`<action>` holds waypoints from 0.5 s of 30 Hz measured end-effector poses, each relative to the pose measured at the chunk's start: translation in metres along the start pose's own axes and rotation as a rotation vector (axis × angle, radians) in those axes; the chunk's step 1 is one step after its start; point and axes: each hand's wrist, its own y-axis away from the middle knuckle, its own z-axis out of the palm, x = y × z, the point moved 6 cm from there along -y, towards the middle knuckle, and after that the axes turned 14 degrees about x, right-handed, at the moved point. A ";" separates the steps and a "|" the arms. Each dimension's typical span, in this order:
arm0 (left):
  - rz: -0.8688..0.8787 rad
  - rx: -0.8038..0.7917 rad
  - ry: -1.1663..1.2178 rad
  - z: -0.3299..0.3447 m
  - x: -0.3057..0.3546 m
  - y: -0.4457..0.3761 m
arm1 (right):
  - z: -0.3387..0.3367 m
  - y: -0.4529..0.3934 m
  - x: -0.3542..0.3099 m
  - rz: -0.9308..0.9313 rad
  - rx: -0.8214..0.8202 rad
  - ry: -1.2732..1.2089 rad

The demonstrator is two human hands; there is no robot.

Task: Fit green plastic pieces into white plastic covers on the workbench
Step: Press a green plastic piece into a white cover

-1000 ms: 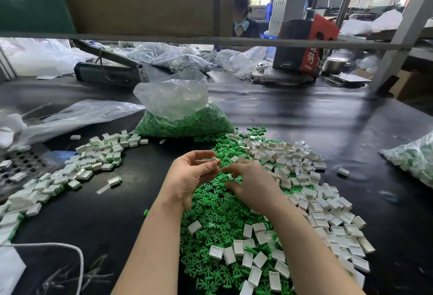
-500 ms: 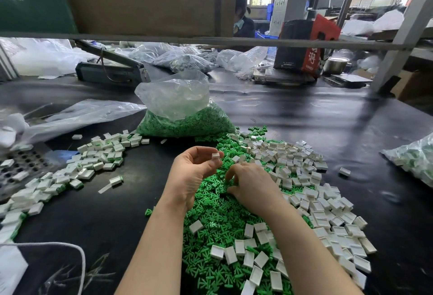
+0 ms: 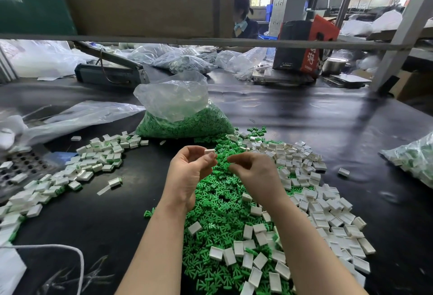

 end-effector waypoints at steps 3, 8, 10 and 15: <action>-0.036 -0.027 0.022 0.003 -0.001 0.002 | -0.007 -0.001 -0.005 0.069 0.060 -0.233; -0.106 -0.062 0.059 0.008 -0.004 0.006 | -0.012 0.000 -0.008 0.210 0.119 -0.504; -0.112 -0.057 0.048 0.009 -0.005 0.006 | -0.011 0.000 -0.008 0.236 0.113 -0.544; -0.118 -0.084 0.049 0.011 -0.005 0.008 | -0.008 0.002 -0.008 0.283 0.089 -0.612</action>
